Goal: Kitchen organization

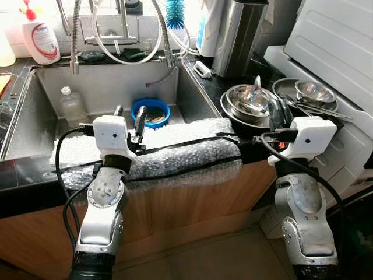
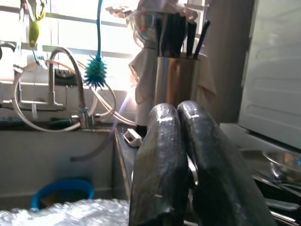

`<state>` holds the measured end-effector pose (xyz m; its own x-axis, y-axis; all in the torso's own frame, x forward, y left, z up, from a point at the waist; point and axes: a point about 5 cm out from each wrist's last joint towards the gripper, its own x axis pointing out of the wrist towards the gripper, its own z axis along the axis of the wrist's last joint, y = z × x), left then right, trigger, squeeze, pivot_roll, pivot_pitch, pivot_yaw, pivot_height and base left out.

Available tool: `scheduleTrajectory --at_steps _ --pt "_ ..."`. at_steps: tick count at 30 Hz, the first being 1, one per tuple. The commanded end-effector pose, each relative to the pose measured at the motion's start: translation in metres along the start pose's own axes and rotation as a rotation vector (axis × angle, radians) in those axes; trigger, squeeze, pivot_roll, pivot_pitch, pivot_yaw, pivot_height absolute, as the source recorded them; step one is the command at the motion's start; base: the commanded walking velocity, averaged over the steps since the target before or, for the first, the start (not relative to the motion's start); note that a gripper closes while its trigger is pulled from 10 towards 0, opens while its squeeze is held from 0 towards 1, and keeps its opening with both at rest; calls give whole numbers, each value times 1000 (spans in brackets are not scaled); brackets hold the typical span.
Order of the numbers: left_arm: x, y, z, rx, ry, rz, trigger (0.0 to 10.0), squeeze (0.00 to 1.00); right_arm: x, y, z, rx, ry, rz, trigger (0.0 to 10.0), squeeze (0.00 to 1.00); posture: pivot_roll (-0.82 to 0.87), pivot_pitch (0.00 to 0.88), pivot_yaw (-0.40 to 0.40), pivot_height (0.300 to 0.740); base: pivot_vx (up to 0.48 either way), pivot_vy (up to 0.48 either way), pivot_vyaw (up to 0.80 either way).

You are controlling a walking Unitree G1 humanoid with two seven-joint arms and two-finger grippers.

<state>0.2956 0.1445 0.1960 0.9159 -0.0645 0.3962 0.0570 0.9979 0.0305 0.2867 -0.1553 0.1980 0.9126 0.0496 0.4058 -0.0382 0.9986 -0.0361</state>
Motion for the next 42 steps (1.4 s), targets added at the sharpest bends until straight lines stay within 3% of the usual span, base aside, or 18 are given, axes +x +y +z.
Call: scheduleTrajectory --at_steps 1,24,34,40,42 --pt "3 -2 1 -10 -1 2 10000 0 2 -2 4 -6 -15 0 10000 0 -47 0 -85 740 0 356 -800" --pt "7 -4 8 4 -33 -2 10000 0 4 2 4 5 -17 26 10000 0 -42 0 -88 740 0 13 -771" --pt "8 -5 12 -2 -54 -5 10000 0 6 8 5 17 -30 59 10000 0 -40 0 -90 740 0 0 0" --pt "0 -6 4 72 -25 -6 10000 0 1 16 -1 36 -11 113 10000 0 -41 0 -86 740 0 0 0" --pt "-3 -2 4 73 -23 26 10000 0 -6 25 -5 78 12 204 10000 0 -42 0 -84 740 0 0 0"
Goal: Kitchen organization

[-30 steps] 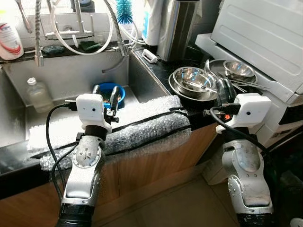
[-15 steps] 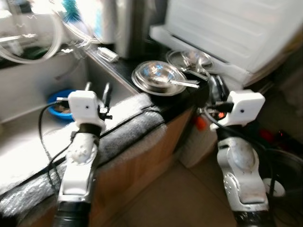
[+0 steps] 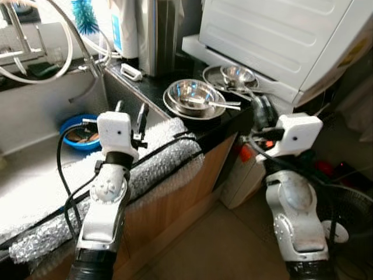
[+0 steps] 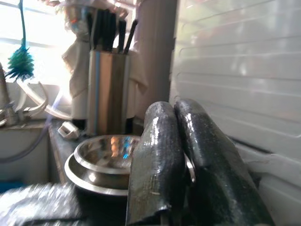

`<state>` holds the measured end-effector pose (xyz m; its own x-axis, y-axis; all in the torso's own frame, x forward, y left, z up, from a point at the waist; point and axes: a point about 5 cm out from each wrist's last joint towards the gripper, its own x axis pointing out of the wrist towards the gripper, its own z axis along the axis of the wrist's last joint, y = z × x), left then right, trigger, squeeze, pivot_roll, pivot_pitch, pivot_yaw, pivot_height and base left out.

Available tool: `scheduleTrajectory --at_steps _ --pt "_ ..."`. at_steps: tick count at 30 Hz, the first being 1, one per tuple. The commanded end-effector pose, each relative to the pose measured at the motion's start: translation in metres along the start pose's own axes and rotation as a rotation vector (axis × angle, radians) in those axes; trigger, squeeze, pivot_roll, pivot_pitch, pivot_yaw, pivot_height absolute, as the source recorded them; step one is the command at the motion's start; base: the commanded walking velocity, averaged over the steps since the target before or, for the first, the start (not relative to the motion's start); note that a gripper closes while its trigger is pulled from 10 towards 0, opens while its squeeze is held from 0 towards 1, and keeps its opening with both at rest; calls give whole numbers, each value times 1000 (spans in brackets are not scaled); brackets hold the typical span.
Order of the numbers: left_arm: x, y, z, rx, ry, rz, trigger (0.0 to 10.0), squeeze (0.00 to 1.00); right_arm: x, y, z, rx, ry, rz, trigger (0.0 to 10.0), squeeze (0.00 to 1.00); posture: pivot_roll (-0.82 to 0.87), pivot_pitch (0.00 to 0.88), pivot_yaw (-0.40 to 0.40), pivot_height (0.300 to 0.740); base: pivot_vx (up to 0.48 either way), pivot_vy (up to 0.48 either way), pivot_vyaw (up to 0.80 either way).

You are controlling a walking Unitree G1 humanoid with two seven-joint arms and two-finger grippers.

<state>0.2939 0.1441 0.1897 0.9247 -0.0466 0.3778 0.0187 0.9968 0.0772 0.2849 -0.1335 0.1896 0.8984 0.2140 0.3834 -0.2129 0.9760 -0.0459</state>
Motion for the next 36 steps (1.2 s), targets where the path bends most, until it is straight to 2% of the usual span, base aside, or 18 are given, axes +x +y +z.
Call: scheduleTrajectory --at_steps 1,2,6,18,22,36 --pt "0 1 9 16 -44 18 10000 0 -3 8 1 34 -1 81 10000 0 -42 0 -84 740 0 0 0" --pt "0 2 9 16 -46 24 10000 0 -5 18 2 53 3 174 10000 0 -39 0 -85 740 0 0 0" --pt "2 2 12 18 -55 27 10000 0 -7 25 4 86 -1 240 10000 0 -38 0 -83 740 0 0 0" --pt "6 2 14 24 -64 26 10000 0 -5 16 9 66 -22 236 10000 0 -42 0 -77 740 0 0 0" --pt "5 1 14 22 -62 25 10000 0 -6 15 10 42 -24 238 10000 0 -43 0 -77 740 0 0 692" --pt "4 -3 14 13 -63 18 10000 0 -8 19 10 58 -31 268 10000 0 -45 0 -81 740 0 0 706"
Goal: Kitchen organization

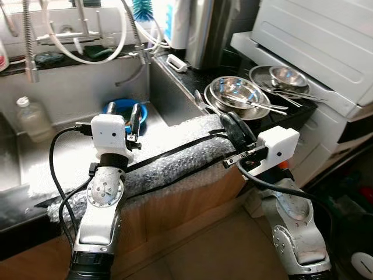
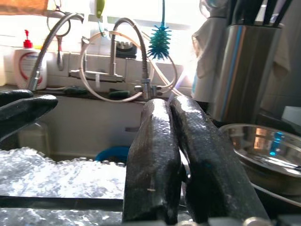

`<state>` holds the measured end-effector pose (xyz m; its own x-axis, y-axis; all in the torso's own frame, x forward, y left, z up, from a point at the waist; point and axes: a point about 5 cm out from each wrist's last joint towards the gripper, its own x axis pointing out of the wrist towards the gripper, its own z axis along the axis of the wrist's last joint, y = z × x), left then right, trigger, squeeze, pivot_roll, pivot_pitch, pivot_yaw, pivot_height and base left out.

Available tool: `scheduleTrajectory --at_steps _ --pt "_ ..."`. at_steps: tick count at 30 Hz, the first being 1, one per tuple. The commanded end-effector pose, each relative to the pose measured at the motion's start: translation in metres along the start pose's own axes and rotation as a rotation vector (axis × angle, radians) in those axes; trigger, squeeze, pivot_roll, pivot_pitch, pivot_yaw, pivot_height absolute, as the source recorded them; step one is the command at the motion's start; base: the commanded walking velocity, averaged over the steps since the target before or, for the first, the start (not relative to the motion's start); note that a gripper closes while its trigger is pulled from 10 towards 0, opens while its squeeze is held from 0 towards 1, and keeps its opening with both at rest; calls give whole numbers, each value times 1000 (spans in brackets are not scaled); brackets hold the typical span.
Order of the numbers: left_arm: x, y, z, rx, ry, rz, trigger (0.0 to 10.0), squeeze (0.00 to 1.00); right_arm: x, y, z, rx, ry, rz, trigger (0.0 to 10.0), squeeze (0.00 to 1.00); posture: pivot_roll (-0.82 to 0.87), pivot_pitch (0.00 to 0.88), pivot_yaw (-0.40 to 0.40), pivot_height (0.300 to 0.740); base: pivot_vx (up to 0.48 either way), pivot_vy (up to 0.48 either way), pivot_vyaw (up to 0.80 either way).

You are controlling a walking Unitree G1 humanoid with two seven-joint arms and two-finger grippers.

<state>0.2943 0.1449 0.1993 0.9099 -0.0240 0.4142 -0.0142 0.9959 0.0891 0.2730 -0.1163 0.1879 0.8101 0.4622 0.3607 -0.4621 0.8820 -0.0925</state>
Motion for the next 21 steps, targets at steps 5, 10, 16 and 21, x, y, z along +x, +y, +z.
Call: scheduleTrajectory --at_steps 5,10,16,21 --pt "1 -4 5 -14 -27 -9 10000 0 1 -2 8 7 -39 -9 10000 0 -47 0 -80 740 0 0 0" --pt "2 -5 5 -19 -29 -15 10000 0 2 -2 10 -23 -45 -2 10000 0 -44 0 -83 740 299 0 175" --pt "2 -5 5 -20 -29 -10 10000 0 3 -2 11 -16 -51 -7 10000 0 -46 0 -86 740 309 0 76" --pt "3 -5 5 -21 -28 -9 10000 0 4 -2 11 -17 -49 -6 10000 0 -45 0 -87 740 319 0 0"
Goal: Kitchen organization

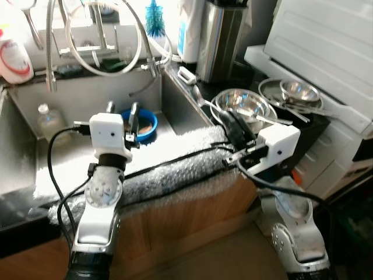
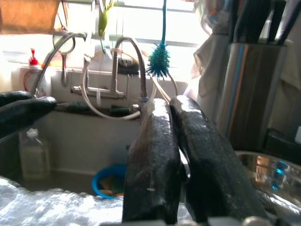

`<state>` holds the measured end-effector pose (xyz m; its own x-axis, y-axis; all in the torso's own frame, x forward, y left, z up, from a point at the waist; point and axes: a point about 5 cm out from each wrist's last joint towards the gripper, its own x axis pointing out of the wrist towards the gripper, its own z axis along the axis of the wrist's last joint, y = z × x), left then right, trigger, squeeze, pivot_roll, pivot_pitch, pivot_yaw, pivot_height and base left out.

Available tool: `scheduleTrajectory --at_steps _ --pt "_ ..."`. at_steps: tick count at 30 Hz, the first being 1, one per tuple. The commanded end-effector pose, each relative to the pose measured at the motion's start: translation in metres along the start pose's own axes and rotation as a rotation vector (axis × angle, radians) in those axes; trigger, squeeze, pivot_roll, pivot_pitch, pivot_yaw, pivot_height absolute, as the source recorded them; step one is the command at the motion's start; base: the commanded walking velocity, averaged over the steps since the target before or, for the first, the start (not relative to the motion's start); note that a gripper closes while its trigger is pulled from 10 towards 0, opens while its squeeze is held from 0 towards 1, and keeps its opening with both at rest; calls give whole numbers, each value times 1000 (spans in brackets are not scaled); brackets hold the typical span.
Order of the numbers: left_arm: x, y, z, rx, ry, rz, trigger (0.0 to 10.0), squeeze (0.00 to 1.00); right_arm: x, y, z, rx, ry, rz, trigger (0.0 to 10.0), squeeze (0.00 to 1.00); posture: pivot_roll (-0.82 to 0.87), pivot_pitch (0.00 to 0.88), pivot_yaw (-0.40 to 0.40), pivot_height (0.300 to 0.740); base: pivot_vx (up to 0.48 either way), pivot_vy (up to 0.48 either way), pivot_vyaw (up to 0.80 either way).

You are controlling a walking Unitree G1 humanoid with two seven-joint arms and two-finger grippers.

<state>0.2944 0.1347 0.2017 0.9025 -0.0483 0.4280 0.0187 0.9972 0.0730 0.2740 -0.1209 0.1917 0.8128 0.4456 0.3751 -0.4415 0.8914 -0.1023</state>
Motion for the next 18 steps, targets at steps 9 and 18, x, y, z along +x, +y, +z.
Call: scheduleTrajectory --at_steps 9,18 --pt "3 6 2 6 -16 13 10000 0 5 4 6 -5 -32 21 10000 0 -42 0 -92 740 270 0 0" --pt "5 9 1 -80 26 30 10000 0 6 3 6 -13 -27 20 10000 0 -45 0 -95 740 0 0 0"
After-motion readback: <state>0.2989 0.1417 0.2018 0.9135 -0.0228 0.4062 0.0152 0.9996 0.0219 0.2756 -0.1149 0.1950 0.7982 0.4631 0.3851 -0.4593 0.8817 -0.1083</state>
